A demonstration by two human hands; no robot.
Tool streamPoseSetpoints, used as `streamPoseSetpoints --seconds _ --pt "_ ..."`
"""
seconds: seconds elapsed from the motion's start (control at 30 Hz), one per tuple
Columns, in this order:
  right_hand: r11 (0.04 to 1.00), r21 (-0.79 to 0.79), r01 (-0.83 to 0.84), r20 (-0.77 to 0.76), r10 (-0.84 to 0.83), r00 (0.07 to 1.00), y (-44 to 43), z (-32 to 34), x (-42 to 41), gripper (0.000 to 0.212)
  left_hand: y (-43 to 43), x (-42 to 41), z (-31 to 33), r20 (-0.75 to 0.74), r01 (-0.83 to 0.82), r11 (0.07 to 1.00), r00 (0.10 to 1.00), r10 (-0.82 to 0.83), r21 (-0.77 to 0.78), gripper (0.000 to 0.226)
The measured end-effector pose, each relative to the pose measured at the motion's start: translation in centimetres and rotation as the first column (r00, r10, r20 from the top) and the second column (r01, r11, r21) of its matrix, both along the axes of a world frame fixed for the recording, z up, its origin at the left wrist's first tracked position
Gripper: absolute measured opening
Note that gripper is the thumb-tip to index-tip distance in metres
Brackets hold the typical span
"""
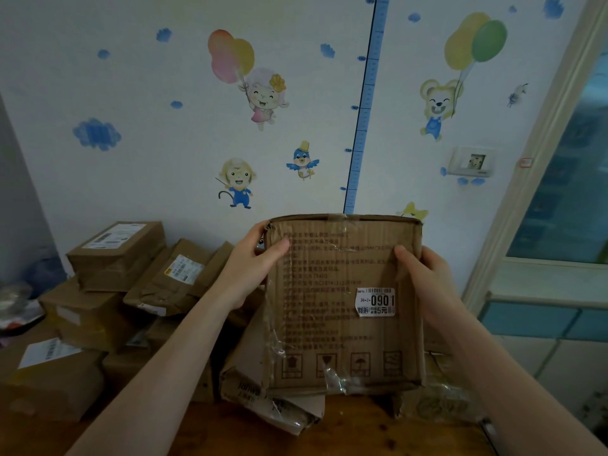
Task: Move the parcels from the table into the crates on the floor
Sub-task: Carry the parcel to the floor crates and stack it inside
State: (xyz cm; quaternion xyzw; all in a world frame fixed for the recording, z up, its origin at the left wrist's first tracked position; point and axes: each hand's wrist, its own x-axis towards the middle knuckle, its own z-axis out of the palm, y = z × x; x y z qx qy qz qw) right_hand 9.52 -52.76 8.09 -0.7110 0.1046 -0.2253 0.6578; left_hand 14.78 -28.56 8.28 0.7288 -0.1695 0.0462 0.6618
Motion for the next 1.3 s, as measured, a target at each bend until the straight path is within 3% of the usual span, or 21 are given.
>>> streamPoseSetpoints --seconds 0.23,0.6,0.77,0.97,1.03,1.17,1.3 --pt "0.995 -0.101 0.023 0.049 -0.018 0.999 0.3 -0.3 0.3 0.009 -0.4 0.1 -0.7 0.095 -0.135 0.989 0.987 0.129 0.061 0.021" --pt "0.998 -0.047 -0.043 -0.046 0.041 0.998 -0.2 -0.3 0.3 0.013 0.1 0.8 -0.9 0.033 -0.172 0.983 0.985 0.170 0.072 0.031" --pt "0.992 -0.118 -0.041 -0.012 0.040 0.999 0.0 -0.4 0.1 0.004 0.1 0.9 -1.0 0.055 -0.202 0.974 0.979 0.197 0.103 0.024" --pt "0.992 -0.122 -0.024 0.015 0.026 1.000 0.1 -0.3 -0.1 0.009 0.1 0.7 -0.9 0.089 -0.222 0.967 0.973 0.212 0.123 0.024" --pt "0.997 -0.075 -0.029 0.008 0.030 1.000 0.0 -0.2 -0.3 0.011 0.2 0.4 -0.8 0.078 -0.189 0.975 0.981 0.180 0.121 0.030" --pt "0.997 0.057 -0.059 -0.027 0.061 0.998 -0.2 0.0 -0.5 0.020 0.0 -0.2 -0.5 0.071 -0.075 0.987 0.995 0.065 0.142 0.063" --pt "0.997 0.021 -0.067 -0.002 0.067 0.998 0.1 -0.3 -0.7 0.025 -0.3 -0.2 -0.1 0.125 -0.157 0.974 0.983 0.138 0.161 0.059"
